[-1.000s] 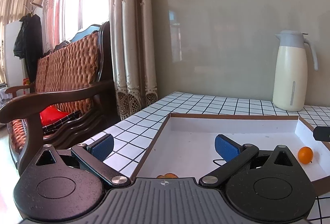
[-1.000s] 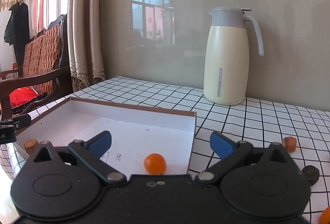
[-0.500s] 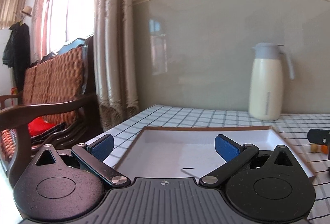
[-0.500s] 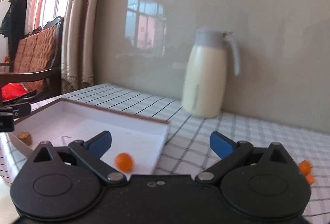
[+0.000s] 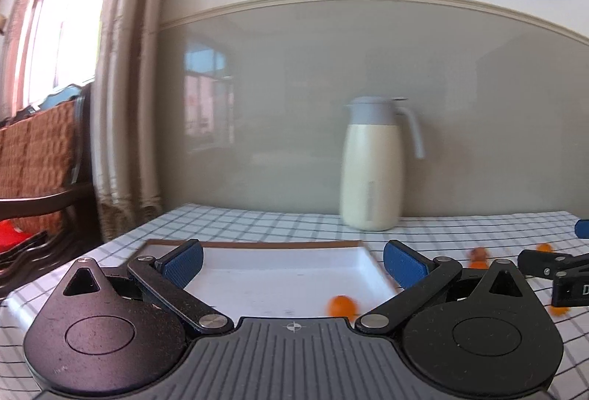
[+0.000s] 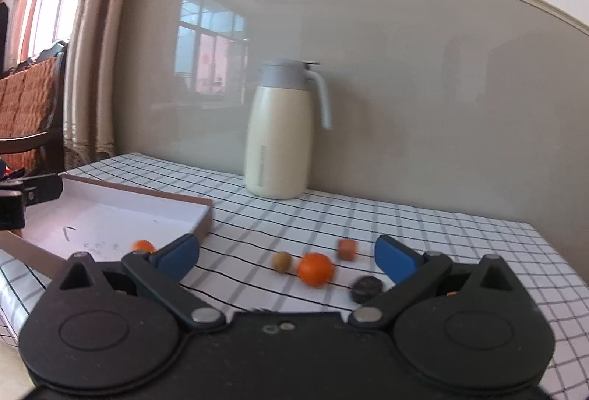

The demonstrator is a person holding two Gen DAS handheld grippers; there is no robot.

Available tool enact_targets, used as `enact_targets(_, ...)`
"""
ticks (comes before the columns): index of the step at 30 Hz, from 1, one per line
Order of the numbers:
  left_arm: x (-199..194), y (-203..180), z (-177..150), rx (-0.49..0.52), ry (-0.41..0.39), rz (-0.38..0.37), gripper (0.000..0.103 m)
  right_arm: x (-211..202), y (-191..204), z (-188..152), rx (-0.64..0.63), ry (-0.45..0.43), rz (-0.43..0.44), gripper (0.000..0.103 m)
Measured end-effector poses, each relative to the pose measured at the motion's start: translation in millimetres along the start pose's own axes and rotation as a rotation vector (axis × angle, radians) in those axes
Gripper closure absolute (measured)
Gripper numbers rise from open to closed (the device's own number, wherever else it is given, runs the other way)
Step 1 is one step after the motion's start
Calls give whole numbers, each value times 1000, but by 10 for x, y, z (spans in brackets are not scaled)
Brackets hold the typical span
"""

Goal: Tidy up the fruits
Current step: 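Withdraw both tools from the box back toward the remaining fruits, then grasp the dark brown fruit with the left tool while the right tool grasps an orange kumquat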

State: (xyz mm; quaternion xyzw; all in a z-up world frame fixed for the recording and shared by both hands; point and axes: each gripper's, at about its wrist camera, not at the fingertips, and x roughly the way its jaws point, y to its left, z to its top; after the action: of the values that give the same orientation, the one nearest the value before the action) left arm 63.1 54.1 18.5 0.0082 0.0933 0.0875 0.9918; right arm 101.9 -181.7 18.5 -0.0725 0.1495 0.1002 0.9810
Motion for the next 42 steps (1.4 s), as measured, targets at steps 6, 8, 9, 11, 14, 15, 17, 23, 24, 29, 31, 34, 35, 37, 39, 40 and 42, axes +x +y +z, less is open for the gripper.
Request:
enact_targets(6,-17,-314,-59,31,3,-57,0,-83,-333,-107,26,28,-69,8)
enact_targets(8,6,-417,-71,35,14,-73,0,-98,-428,-151,33,38,-88,8)
enact_targets(9,6,-468,-80,38,16,-81,0,-102,-471,-178,35,45,-95,8)
enact_targets(11,10,-587,-106,50,22,-97,0,-99,-548,-228,40,62,-105,9)
enact_targets(14,33,-763,-129,63,34,-128,0,-86,-643,-304,46,96,-98,16)
enact_targets(15,32,-824,-146,66,34,-138,0,-82,-656,-327,47,106,-96,19)
enact_targets(17,53,-941,-184,78,45,-157,0,-76,-684,-357,45,121,-97,21)
enact_targets(23,102,-1211,-250,88,79,-206,0,-57,-760,-456,37,151,-99,27)
enact_targets(24,112,-1242,-262,90,85,-213,0,-36,-769,-475,35,161,-98,29)
enact_targets(29,198,-1378,-316,108,108,-234,0,51,-835,-566,46,192,-90,34)
enact_targets(31,238,-1412,-344,115,125,-237,0,77,-843,-590,49,199,-85,35)
enact_targets(34,282,-1447,-382,117,145,-245,0,121,-841,-622,51,205,-77,37)
enact_targets(35,309,-1467,-393,119,156,-249,0,149,-840,-637,53,212,-75,37)
enact_targets(37,336,-1501,-408,124,163,-254,0,184,-838,-646,53,220,-69,40)
enact_targets(39,351,-1516,-418,128,166,-259,0,212,-841,-663,55,218,-66,41)
enact_targets(40,363,-1520,-425,129,171,-259,1,232,-842,-677,56,222,-66,41)
enact_targets(42,396,-1518,-435,125,187,-264,9,261,-850,-694,61,225,-63,41)
